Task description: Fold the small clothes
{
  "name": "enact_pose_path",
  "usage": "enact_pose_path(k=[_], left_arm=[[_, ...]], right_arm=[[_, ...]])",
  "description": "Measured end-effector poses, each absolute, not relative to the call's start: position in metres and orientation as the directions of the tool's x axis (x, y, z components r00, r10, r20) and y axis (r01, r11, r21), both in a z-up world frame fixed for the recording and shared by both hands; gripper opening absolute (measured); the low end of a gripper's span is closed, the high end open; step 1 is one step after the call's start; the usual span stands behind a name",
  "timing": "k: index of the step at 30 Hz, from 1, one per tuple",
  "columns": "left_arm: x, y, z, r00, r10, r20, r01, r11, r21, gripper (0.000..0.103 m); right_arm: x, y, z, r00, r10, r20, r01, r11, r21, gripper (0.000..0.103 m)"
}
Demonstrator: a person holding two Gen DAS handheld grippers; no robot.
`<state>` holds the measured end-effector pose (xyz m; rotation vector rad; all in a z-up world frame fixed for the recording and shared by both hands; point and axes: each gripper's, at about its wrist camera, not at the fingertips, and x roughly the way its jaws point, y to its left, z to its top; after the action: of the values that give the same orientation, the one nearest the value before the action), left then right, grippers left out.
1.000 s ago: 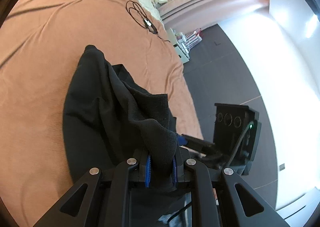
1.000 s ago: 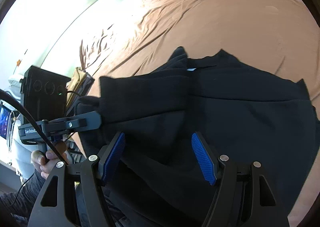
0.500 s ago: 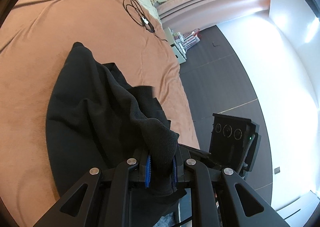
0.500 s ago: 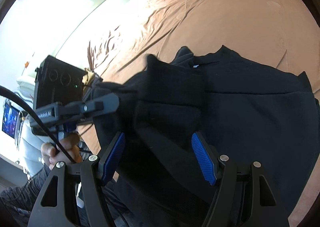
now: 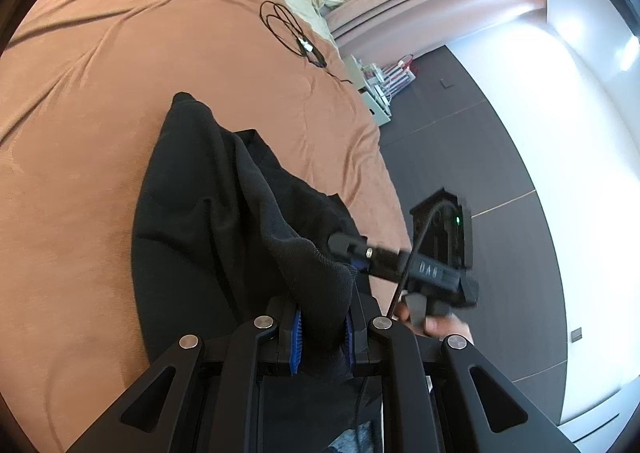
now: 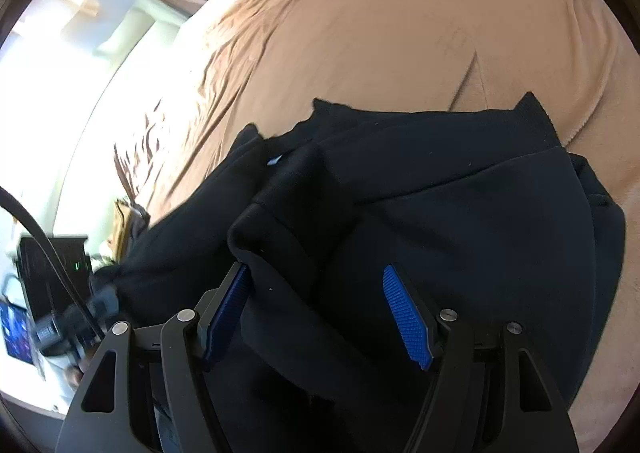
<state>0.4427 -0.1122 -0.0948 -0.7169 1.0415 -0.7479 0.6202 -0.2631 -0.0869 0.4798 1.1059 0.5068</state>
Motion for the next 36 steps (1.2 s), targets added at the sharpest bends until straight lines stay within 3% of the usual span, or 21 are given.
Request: enact_pose_path(k=[7,13,16,25,36], left_arm=[[0.441,-0.109,-0.093,0.322,-0.807,-0.495,0.2,0.569,-0.797,0.015],[0.44,-0.114,-0.094,0.318,-0.806,-0.5,0.192,0.571,-0.798,0.015],[0.439,-0.116,-0.091,0.317,-0.807,-0.498,0.194,0.569,-0.799,0.015],[0.445,-0.136,-0.074,0.295,-0.842,-0.451,0.246,0.523,-0.816,0.015],[0.46,-0.171,-0.06,0.265,-0.862,-0.431,0.279,0.497,-0.822,0.015]], right_arm=[[0.638,-0.268,-0.077,0.37,0.672,-0.642,-0.151,0.725,0.672,0.068],[0.669,-0.248,-0.106,0.291,0.625,-0.724,-0.07,0.769,0.636,0.066],[0.682,-0.246,-0.117,0.297,0.608,-0.736,-0.037,0.778,0.628,0.011],[0.649,-0.273,-0.077,0.484,0.518,-0.705,-0.096,0.832,0.546,0.008],[0.629,-0.299,-0.059,0.557,0.427,-0.712,-0.084,0.882,0.464,0.007]])
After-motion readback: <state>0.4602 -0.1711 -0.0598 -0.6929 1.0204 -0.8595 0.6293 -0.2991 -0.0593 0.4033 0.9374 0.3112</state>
